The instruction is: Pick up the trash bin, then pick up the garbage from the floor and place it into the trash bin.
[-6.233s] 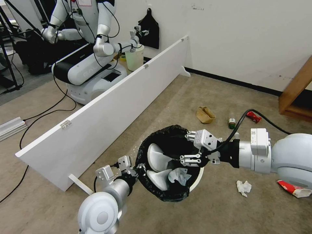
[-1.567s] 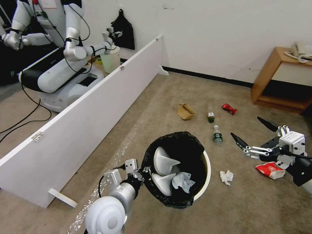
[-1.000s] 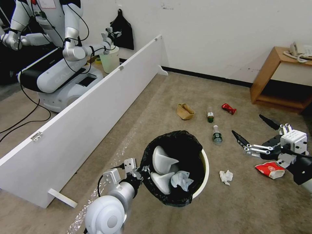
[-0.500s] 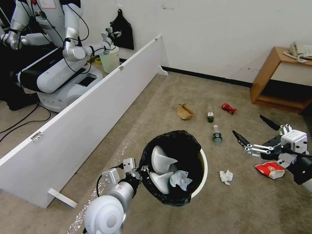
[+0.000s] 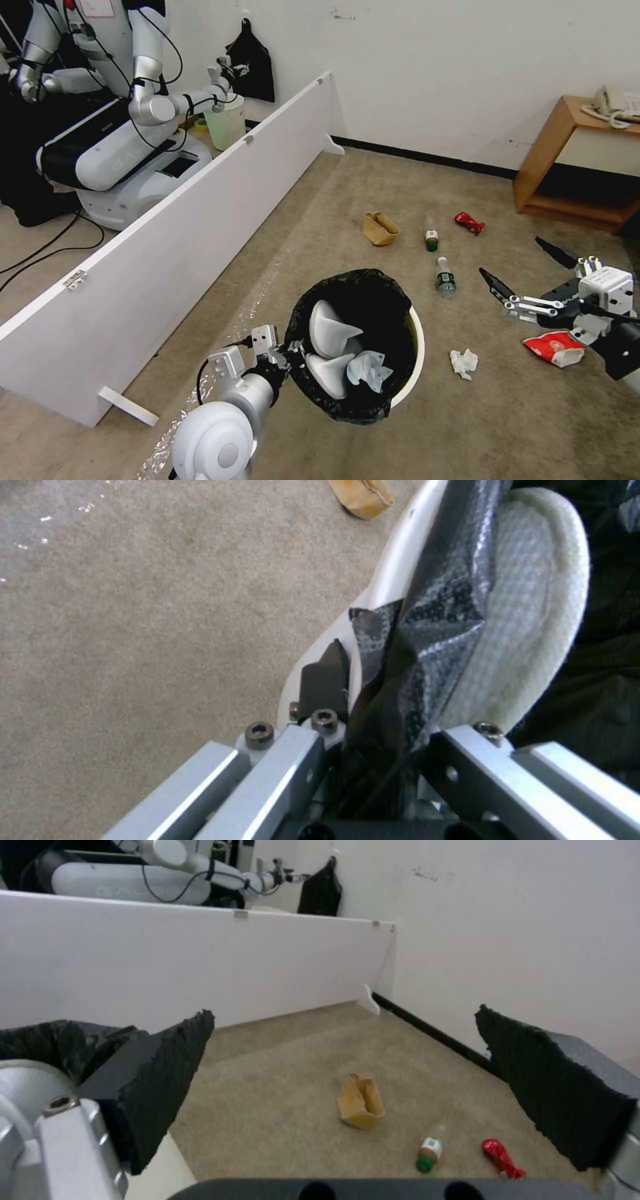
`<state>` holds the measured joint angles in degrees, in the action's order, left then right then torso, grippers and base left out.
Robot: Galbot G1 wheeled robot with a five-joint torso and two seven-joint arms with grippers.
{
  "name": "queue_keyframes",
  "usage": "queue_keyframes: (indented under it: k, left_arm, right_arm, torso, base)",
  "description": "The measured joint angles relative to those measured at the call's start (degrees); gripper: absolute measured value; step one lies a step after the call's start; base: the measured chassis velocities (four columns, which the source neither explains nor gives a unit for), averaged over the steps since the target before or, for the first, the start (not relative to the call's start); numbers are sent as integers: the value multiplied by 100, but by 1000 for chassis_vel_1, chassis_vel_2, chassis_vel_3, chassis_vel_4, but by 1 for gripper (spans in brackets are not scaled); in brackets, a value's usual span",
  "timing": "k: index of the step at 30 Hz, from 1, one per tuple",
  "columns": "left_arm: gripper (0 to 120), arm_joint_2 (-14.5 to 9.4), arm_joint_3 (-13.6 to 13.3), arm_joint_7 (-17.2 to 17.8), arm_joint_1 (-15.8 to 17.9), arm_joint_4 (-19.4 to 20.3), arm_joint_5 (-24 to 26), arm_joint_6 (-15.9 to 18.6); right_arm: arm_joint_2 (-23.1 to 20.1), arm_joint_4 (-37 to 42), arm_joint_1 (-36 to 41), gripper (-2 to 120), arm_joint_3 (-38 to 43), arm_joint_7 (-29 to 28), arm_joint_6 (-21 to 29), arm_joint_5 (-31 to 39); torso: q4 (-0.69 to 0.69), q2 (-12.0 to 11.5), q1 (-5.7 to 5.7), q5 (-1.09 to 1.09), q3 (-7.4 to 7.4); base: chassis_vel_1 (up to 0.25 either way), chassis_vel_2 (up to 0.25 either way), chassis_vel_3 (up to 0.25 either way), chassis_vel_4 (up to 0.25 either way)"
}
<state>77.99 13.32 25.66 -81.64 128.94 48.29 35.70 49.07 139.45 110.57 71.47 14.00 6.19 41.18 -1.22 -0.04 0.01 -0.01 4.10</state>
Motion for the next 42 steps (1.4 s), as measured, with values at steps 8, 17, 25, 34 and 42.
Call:
queue_keyframes:
  k: [8, 17, 25, 34, 42]
  left_arm:
    - [2, -4, -1, 0, -3, 2, 0, -3]
    - [2, 4, -6, 2, 7, -17, -2, -34]
    - [2, 9, 1, 6, 10, -38, -5, -61]
    - [2, 4, 9, 6, 23, -52, -2, -66]
    - [2, -3, 14, 6, 24, -53, -1, -66]
  right_arm:
    - [-3, -1, 0, 100, 5, 2, 5, 30]
    - [-7, -16, 0, 100, -15, -1, -35, 88]
    - [-22, -12, -6, 100, -17, 2, 4, 187]
    - [-26, -39, -12, 100, 3, 26, -21, 230]
    - [-5, -58, -9, 100, -12, 52, -75, 226]
  torso:
    - [0, 0, 0, 0, 0]
    - [0, 0, 0, 0, 0]
    - [0, 0, 0, 0, 0]
    - [1, 0, 0, 0, 0]
    - [0, 0, 0, 0, 0]
  base:
    - [0, 0, 0, 0]
    - [-63, 58, 47, -56]
    - [-45, 59, 53, -67]
    - [0, 0, 0, 0]
    - [0, 0, 0, 0]
